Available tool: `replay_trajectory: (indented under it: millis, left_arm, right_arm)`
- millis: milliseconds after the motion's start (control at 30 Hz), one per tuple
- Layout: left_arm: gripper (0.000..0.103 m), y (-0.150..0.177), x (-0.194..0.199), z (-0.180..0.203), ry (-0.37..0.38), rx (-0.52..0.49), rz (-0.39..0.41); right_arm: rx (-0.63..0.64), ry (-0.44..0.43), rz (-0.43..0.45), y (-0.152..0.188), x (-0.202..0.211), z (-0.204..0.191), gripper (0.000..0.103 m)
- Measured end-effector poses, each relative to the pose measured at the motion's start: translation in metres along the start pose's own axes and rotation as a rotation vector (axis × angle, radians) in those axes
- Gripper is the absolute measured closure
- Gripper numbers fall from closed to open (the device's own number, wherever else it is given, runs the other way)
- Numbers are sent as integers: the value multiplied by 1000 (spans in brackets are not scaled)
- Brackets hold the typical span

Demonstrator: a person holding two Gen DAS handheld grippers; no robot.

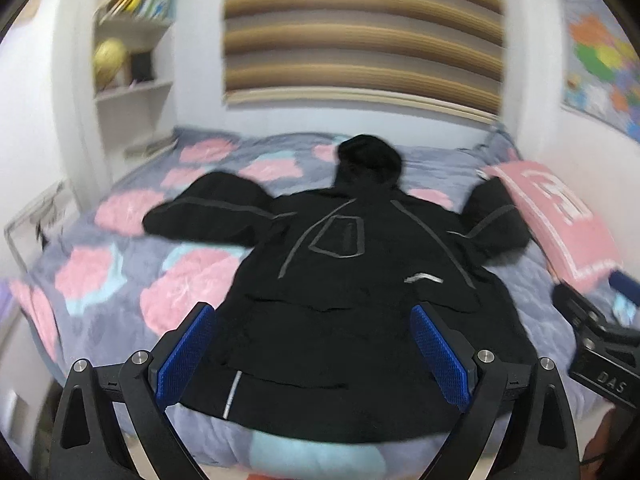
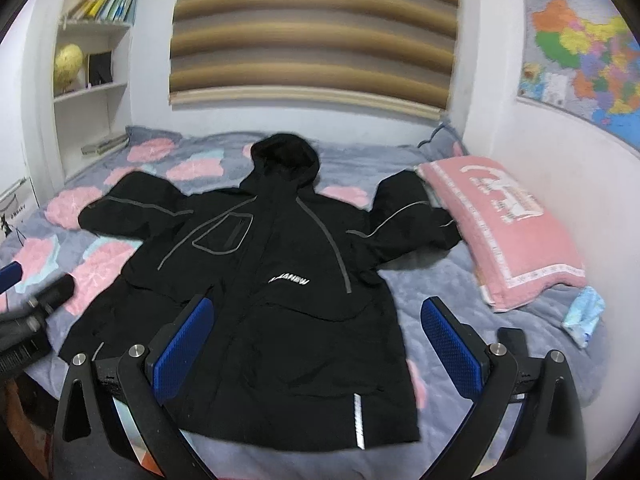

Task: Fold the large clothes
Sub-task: 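Grasp the black jacket's sleeve cuff with the left gripper and lift it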

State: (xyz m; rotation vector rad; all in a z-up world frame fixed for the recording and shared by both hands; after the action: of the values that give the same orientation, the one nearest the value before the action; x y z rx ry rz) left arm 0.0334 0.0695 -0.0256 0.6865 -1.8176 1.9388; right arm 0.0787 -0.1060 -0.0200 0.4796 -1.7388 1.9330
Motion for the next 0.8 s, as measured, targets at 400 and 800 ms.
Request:
replay_trajectory:
  millis: [400,800]
  left_arm:
    - [5,-47,-202,-252,-197,335,-68]
    - [5,-145,-384,-438,-72,686,-223]
  right_arm:
    - [12,-94,-202,-43,-221,-133,0]
    - [165,24,-266,-137,-252,-182,0]
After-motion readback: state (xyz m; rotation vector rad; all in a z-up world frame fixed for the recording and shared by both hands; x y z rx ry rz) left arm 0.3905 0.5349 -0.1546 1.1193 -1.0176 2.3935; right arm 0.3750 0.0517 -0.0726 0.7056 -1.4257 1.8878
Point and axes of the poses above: each gripper's, at about its wrist camera, not at the fingertips, and x roughly against the way its jaws point, z to its right, y to its underside, the point moved 1 cm from there along -x, roughly the way its jaws point, and after that the axes turned 1 degree about -z, right-handed, at the moved point
